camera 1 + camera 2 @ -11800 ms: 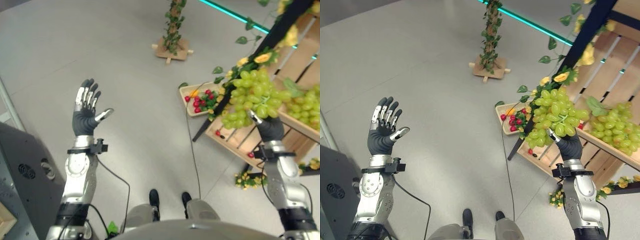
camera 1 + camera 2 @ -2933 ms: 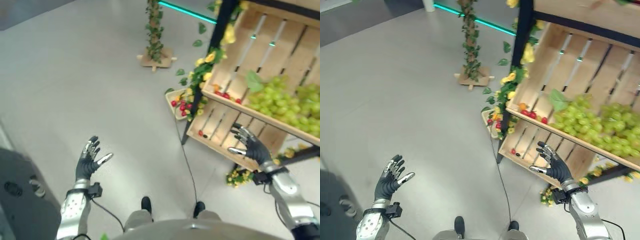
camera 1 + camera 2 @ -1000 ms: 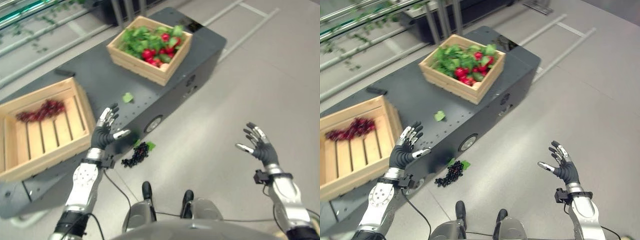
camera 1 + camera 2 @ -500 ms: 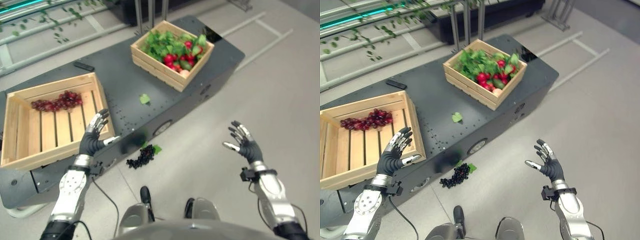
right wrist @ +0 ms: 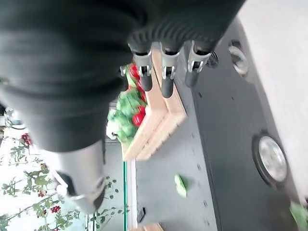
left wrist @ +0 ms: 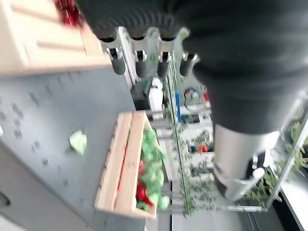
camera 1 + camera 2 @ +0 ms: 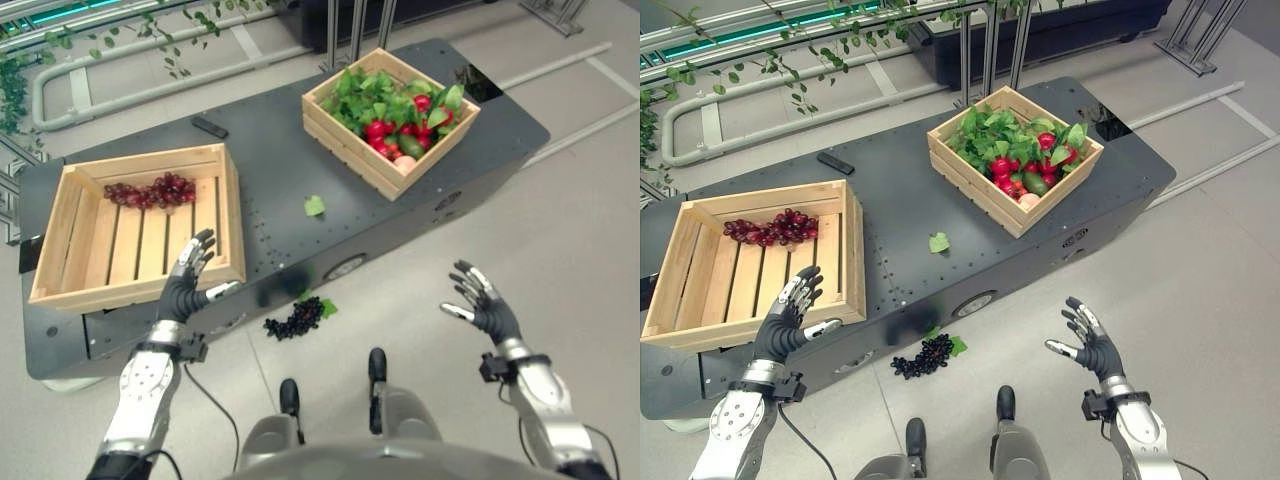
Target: Pick up the fruits from the basket on one side to the basket on the other side
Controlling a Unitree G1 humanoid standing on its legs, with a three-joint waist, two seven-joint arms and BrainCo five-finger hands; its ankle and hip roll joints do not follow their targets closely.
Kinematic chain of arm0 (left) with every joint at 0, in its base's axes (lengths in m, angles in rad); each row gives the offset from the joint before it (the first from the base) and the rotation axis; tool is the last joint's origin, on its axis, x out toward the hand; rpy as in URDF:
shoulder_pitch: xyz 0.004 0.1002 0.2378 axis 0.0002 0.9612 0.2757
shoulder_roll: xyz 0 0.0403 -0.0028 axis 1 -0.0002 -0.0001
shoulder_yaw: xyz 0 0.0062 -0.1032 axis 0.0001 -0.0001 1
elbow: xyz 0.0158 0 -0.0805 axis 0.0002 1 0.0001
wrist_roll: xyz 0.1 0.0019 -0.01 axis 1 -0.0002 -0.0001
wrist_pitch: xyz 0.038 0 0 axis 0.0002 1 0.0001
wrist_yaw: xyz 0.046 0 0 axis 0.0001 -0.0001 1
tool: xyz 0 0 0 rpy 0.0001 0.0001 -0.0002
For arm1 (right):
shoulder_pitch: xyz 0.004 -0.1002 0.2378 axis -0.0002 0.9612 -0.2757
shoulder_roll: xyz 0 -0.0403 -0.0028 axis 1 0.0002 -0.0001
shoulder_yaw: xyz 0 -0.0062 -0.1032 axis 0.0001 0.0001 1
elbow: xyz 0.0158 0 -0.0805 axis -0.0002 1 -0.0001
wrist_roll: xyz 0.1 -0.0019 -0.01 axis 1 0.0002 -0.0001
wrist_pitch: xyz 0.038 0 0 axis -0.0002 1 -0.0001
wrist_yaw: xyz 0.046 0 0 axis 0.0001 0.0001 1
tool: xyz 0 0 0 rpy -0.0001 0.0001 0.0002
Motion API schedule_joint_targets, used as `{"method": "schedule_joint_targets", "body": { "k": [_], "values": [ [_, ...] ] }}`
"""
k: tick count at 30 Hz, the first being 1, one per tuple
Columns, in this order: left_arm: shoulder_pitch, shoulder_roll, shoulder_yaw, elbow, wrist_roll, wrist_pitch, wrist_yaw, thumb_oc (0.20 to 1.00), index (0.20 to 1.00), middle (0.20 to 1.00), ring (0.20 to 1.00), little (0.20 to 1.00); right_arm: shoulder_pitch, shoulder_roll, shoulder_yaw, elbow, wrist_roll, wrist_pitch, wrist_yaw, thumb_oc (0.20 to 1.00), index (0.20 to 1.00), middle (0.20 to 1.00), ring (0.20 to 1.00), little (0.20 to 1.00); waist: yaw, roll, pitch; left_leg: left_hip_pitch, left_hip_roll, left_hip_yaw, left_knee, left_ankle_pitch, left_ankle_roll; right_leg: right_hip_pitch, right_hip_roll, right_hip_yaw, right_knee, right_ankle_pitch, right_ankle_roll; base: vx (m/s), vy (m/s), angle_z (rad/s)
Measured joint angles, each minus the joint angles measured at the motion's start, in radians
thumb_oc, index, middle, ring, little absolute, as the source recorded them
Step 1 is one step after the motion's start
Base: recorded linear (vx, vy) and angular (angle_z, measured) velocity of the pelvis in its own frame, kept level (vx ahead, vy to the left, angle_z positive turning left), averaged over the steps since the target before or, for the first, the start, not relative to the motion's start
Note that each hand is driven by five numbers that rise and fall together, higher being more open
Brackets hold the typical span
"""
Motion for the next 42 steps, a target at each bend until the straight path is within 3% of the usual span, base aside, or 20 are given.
{"method": "schedule_joint_targets", "body": {
  "k": [4, 6, 8, 10, 11, 13, 17, 19, 21, 28, 42],
  "values": [
    [-0.043, -0.014, -0.019, 0.002, -0.003, 0.001, -0.003, 1.0, 1.0, 1.0, 1.0, 1.0, -0.002, -0.003, -0.03, 0.003, 0.019, -0.003, -0.004, 1.0, 1.0, 1.0, 1.0, 1.0, -0.007, 0.001, 0.0, -0.01, 0.034, 0.0, 0.059, -0.003, -0.025, 0.031, 0.037, -0.016, -0.008, -0.026, -0.028, 0.07, -0.194, 0.13],
    [-0.045, -0.015, -0.019, 0.003, -0.004, 0.001, -0.004, 1.0, 1.0, 1.0, 1.0, 1.0, 0.002, -0.003, -0.03, 0.001, 0.024, -0.003, -0.002, 1.0, 1.0, 1.0, 1.0, 1.0, -0.007, -0.003, -0.001, -0.024, 0.034, 0.0, 0.104, -0.003, -0.028, 0.04, 0.032, -0.016, -0.005, -0.032, -0.034, 0.04, -0.177, 0.04],
    [-0.051, -0.016, -0.019, 0.006, -0.013, 0.002, -0.009, 1.0, 1.0, 1.0, 1.0, 1.0, 0.007, -0.003, -0.031, 0.001, 0.037, -0.003, 0.003, 1.0, 1.0, 1.0, 1.0, 1.0, -0.007, -0.011, 0.005, -0.056, 0.032, -0.004, 0.206, 0.002, -0.045, 0.062, 0.026, -0.014, -0.001, -0.043, -0.05, 0.02, -0.151, 0.07],
    [-0.053, -0.018, -0.02, 0.006, -0.015, 0.002, -0.012, 1.0, 1.0, 1.0, 1.0, 1.0, 0.012, -0.002, -0.031, 0.001, 0.046, -0.003, 0.004, 1.0, 1.0, 1.0, 1.0, 1.0, 0.001, -0.023, 0.013, -0.094, 0.029, -0.052, 0.308, 0.016, -0.068, 0.081, 0.022, -0.012, -0.002, -0.058, -0.071, 0.04, -0.07, 0.03],
    [-0.053, -0.021, -0.02, 0.006, -0.016, 0.002, -0.012, 1.0, 1.0, 1.0, 1.0, 1.0, 0.019, -0.001, -0.031, 0.001, 0.049, -0.003, 0.004, 1.0, 1.0, 1.0, 1.0, 1.0, 0.002, -0.034, 0.018, -0.106, 0.027, -0.06, 0.331, 0.021, -0.063, 0.085, 0.02, -0.012, -0.001, -0.059, -0.073, 0.08, 0.008, 0.0],
    [-0.053, -0.032, -0.022, 0.006, -0.015, 0.006, -0.012, 1.0, 1.0, 1.0, 1.0, 1.0, 0.017, 0.002, -0.03, 0.0, 0.057, -0.003, 0.001, 1.0, 1.0, 1.0, 1.0, 1.0, 0.0, -0.037, 0.02, -0.115, 0.025, -0.056, 0.266, 0.013, -0.067, 0.089, 0.024, -0.017, -0.014, -0.06, -0.075, 0.09, 0.067, 0.03],
    [-0.058, -0.035, -0.049, 0.01, -0.015, 0.011, -0.012, 1.0, 1.0, 1.0, 1.0, 1.0, 0.009, 0.003, -0.03, 0.005, 0.055, -0.004, -0.007, 1.0, 1.0, 1.0, 1.0, 1.0, -0.004, -0.027, 0.021, -0.075, 0.016, -0.043, 0.06, 0.037, -0.035, 0.08, 0.048, -0.011, -0.014, -0.055, -0.068, 0.11, 0.122, -0.11],
    [-0.051, -0.04, -0.05, 0.009, -0.015, 0.012, -0.012, 1.0, 1.0, 1.0, 1.0, 1.0, 0.005, -0.002, -0.031, 0.005, 0.055, -0.005, -0.012, 1.0, 1.0, 1.0, 1.0, 1.0, -0.002, -0.007, 0.013, -0.05, 0.021, -0.044, 0.05, 0.046, -0.018, 0.085, 0.074, 0.004, -0.01, -0.053, -0.065, 0.11, 0.14, -0.31],
    [-0.054, -0.034, -0.047, 0.017, -0.018, 0.014, -0.012, 1.0, 1.0, 1.0, 1.0, 1.0, 0.0, 0.017, -0.033, 0.011, 0.054, -0.005, -0.02, 1.0, 1.0, 1.0, 1.0, 1.0, -0.003, -0.02, 0.009, -0.026, 0.005, -0.013, 0.011, 0.035, -0.004, 0.081, 0.057, 0.018, -0.007, -0.05, -0.048, 0.1, 0.16, -0.23],
    [-0.037, -0.031, -0.047, 0.018, -0.021, 0.02, -0.012, 1.0, 1.0, 1.0, 1.0, 1.0, -0.039, 0.036, -0.009, 0.009, 0.052, -0.004, -0.02, 1.0, 1.0, 1.0, 1.0, 1.0, 0.007, -0.023, 0.002, 0.05, -0.058, 0.034, -0.03, 0.019, 0.043, 0.141, 0.0, 0.066, -0.056, -0.033, -0.001, 0.05, 0.09, -0.16],
    [-0.018, -0.035, -0.048, 0.02, -0.021, 0.031, -0.011, 1.0, 1.0, 1.0, 1.0, 1.0, -0.016, 0.037, 0.001, 0.013, 0.035, -0.002, -0.023, 1.0, 1.0, 1.0, 1.0, 1.0, 0.002, -0.018, -0.078, 0.053, -0.055, 0.03, -0.035, 0.012, 0.046, 0.15, 0.004, 0.064, -0.061, -0.037, 0.007, 0.04, 0.02, 0.01]
  ]
}}
